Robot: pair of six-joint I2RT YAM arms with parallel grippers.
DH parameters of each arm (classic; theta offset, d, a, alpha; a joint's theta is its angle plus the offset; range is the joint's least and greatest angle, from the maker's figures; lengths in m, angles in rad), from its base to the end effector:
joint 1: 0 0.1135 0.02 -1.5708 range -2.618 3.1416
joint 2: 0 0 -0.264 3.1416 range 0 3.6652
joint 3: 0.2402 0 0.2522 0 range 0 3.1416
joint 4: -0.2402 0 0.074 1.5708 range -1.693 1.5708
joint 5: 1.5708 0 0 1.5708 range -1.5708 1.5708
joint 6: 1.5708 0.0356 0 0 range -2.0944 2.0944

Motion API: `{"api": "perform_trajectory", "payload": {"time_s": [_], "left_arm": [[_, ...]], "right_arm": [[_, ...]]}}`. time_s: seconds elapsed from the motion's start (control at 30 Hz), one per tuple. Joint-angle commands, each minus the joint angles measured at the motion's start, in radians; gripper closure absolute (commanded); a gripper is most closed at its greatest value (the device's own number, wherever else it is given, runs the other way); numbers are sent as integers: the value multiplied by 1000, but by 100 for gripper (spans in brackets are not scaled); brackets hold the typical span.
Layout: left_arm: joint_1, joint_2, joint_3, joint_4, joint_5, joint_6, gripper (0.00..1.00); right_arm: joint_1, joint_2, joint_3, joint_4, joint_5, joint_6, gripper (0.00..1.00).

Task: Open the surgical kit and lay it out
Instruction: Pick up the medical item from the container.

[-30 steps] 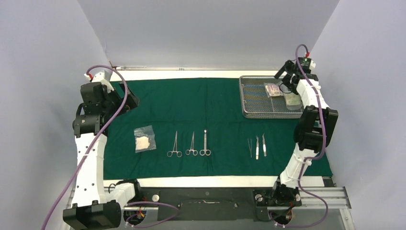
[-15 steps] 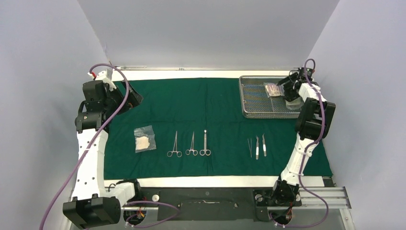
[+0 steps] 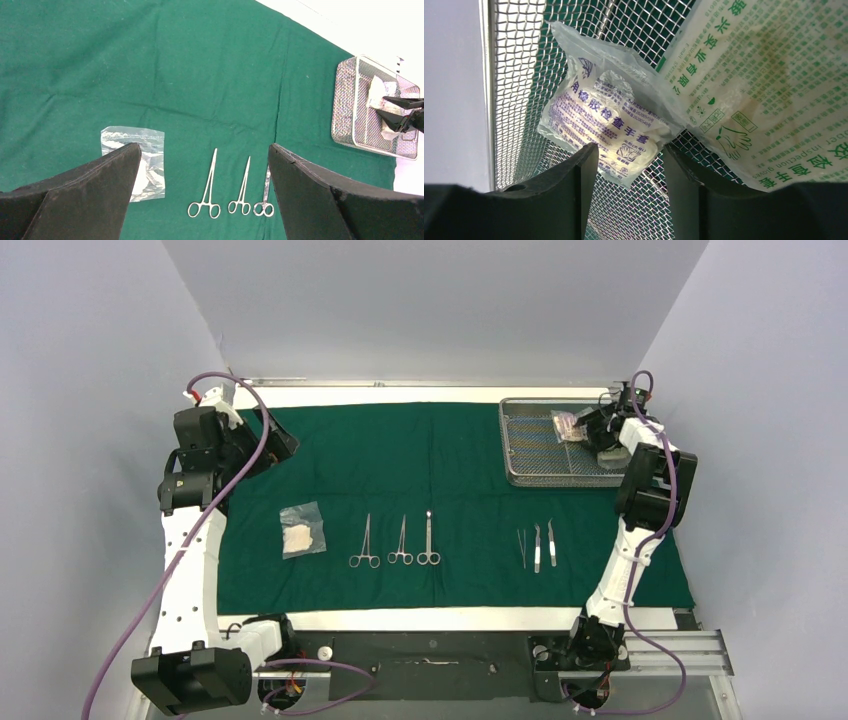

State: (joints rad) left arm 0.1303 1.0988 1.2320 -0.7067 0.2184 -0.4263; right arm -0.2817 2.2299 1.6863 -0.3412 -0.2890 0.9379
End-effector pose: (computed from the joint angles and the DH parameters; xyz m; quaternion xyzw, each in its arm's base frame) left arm 0.2252 0.0217 0.3816 -0.1897 0.8537 -0.1648 0.4561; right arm 0.4743 -0.1267 0.1632 0.4940 0.7917 0.2356 0.2714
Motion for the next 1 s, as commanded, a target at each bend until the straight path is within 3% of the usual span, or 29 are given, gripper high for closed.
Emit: {"api": "perform_trajectory", "payload": {"time_s": [0.0, 0.1, 0.27, 0.63, 0.97], "left_arm": [[2, 1, 4, 35, 6, -14, 3], [2, 1, 2, 30, 3, -14, 3], [2, 3, 1, 27, 3, -15, 3], [3, -10, -16, 27, 11, -17, 3], [1, -18, -29, 44, 46, -27, 3]], "right_arm": [[1, 6, 3, -24, 40, -14, 50], [3, 0, -3, -27, 71, -29, 48], [0, 35, -15, 47, 27, -37, 55], [-2, -19, -107, 178, 0, -55, 94], [-4, -218, -187, 256, -56, -120, 95]]}}
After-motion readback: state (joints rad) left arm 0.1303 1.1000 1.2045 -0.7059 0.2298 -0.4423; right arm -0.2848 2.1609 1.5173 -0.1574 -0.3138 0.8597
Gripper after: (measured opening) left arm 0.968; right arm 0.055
